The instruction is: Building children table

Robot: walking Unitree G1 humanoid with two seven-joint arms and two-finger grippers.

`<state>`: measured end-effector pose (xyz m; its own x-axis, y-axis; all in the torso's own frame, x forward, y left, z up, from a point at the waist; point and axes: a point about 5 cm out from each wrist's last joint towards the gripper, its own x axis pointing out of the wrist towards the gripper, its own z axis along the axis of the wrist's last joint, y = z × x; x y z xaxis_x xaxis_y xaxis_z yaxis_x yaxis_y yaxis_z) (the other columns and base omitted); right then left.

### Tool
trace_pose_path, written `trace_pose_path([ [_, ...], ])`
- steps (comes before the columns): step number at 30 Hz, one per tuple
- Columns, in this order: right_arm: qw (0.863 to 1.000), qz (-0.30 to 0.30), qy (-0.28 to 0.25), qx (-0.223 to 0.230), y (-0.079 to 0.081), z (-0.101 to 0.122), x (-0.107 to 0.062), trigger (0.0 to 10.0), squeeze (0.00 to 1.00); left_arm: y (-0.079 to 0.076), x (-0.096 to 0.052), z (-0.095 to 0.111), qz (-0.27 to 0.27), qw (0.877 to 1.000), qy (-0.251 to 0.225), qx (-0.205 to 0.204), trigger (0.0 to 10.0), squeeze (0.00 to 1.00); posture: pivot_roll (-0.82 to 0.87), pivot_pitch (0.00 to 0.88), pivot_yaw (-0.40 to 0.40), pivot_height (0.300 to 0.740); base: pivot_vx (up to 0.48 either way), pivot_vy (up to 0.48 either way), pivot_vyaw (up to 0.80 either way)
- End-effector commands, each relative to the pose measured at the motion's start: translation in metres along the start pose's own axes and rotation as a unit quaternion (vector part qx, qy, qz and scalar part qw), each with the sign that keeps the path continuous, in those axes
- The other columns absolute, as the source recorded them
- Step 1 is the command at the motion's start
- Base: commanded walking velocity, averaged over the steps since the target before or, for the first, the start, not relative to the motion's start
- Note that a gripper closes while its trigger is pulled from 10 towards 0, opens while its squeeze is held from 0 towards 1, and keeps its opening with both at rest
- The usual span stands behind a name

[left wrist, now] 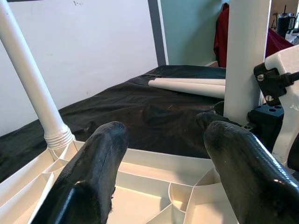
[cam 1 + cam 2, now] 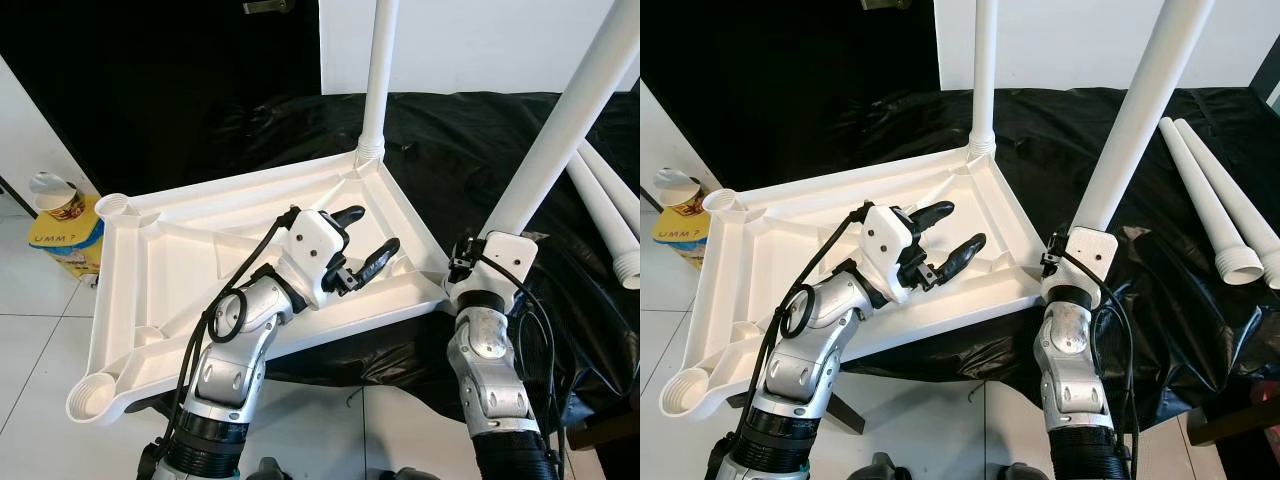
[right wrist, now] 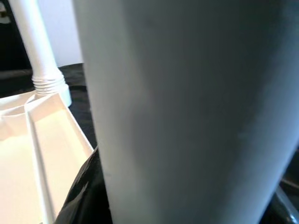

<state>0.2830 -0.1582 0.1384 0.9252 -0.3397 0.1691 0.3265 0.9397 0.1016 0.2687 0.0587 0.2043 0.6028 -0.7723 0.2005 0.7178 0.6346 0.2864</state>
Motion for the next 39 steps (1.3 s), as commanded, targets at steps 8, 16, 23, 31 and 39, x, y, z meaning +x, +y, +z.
trace_pose_path([
  [8, 0.997, 0.069, -0.015, 0.02, -0.016, 0.004, 0.0, 10.0, 0.0, 0.002, 0.0, 0.001, 0.036, 0.999, -0.002, 0.002, 10.0, 0.0, 0.0, 0.062, 0.026, 0.74, 0.0, 0.0, 0.0],
  [16, 0.989, 0.135, -0.061, 0.031, -0.005, 0.026, 0.001, 10.0, 0.0, 0.003, 0.001, 0.001, 0.037, 0.999, -0.004, 0.002, 10.0, 0.0, 0.0, 0.07, 0.032, 0.74, 0.0, 0.0, 0.0],
  [23, 0.982, 0.186, -0.035, 0.024, 0.001, 0.015, -0.005, 10.0, 0.0, 0.004, 0.001, 0.002, 0.039, 0.999, -0.005, 0.003, 10.0, 0.0, 0.0, 0.077, 0.038, 0.74, 0.0, 0.0, 0.0],
  [31, 0.979, 0.203, -0.016, 0.011, -0.009, 0.004, -0.005, 10.0, 0.0, 0.005, 0.001, 0.002, 0.041, 0.999, -0.005, 0.003, 10.0, 0.0, 0.0, 0.085, 0.039, 0.74, 0.0, 0.0, 0.0],
  [39, 0.978, 0.207, 0.008, 0.007, -0.027, -0.001, 0.013, 10.0, 0.0, 0.006, 0.001, 0.003, 0.042, 0.999, -0.006, 0.002, 10.0, 0.0, 0.0, 0.091, 0.048, 0.74, 0.0, 0.0, 0.0],
])
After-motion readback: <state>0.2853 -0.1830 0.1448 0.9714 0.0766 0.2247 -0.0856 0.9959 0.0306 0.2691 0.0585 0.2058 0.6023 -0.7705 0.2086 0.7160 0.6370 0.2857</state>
